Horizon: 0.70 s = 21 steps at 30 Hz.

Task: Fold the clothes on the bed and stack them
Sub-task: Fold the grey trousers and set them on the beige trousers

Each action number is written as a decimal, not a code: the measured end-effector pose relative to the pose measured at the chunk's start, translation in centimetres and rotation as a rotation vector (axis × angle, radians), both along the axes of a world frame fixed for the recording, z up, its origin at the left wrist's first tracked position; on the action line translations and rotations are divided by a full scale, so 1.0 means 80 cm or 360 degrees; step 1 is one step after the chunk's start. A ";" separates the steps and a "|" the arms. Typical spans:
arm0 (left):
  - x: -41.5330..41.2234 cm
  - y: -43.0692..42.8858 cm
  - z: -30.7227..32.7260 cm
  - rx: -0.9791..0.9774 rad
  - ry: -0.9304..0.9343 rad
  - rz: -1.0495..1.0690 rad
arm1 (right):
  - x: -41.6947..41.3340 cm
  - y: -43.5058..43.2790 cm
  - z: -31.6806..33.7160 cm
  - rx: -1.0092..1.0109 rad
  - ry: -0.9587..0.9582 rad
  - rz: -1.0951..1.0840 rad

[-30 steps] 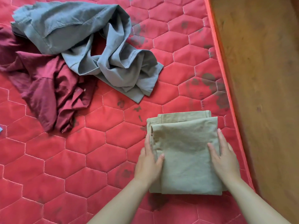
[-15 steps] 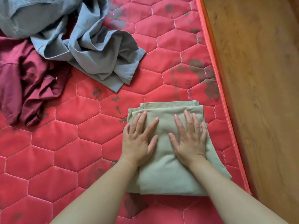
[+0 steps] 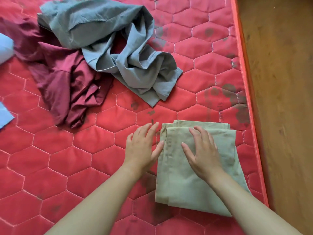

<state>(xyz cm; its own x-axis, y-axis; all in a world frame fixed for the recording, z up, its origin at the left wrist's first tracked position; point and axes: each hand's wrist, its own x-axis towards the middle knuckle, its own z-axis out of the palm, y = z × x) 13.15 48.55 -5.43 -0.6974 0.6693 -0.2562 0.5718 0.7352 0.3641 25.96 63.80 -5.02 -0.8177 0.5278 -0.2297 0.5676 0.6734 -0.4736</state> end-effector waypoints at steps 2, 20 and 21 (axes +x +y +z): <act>-0.030 -0.019 0.012 -0.0011 0.0006 0.0069 | -0.034 -0.012 0.012 -0.0051 0.0082 0.0063; -0.332 -0.158 0.022 0.0174 -0.0123 0.0385 | -0.434 -0.030 -0.029 0.0181 -0.0162 -0.0022; -0.338 -0.159 0.020 0.0177 -0.0135 0.0378 | -0.429 -0.032 -0.032 0.0153 -0.0070 -0.0048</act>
